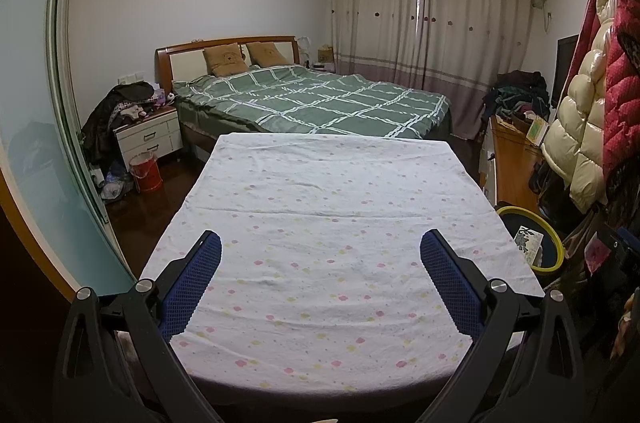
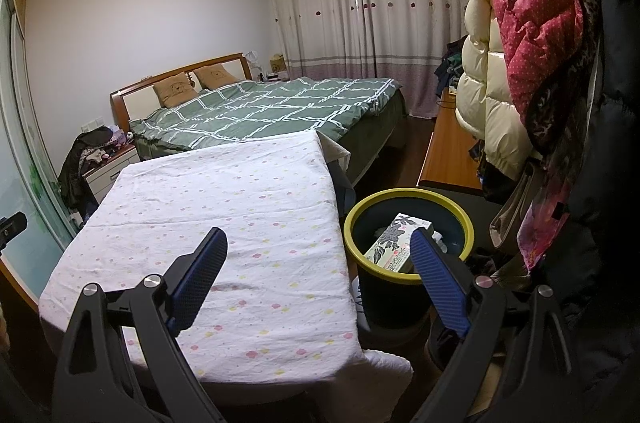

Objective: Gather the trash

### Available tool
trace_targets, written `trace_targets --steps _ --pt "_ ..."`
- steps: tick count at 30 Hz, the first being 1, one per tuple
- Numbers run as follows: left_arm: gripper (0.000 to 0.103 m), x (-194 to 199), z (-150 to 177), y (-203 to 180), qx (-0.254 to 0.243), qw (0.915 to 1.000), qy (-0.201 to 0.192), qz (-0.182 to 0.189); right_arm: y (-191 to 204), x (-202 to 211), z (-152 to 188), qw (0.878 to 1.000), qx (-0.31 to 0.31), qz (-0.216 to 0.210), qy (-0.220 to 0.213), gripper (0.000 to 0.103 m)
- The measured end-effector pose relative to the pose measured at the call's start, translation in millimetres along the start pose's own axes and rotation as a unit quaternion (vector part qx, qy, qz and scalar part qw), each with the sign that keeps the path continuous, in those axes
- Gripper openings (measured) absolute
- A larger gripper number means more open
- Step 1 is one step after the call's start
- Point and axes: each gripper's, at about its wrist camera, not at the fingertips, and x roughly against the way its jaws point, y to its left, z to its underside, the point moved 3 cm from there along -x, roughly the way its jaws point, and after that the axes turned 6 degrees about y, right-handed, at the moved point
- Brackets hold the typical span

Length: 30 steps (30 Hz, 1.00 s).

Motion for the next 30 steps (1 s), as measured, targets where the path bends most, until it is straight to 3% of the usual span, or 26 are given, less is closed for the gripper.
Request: trace_targets --steps 30 --pt "0.098 -4.4 1.0 -6.6 -0.006 0.9999 0.010 0.003 1.0 -6.4 4.7 1.000 -0.002 0.000 0.005 0.088"
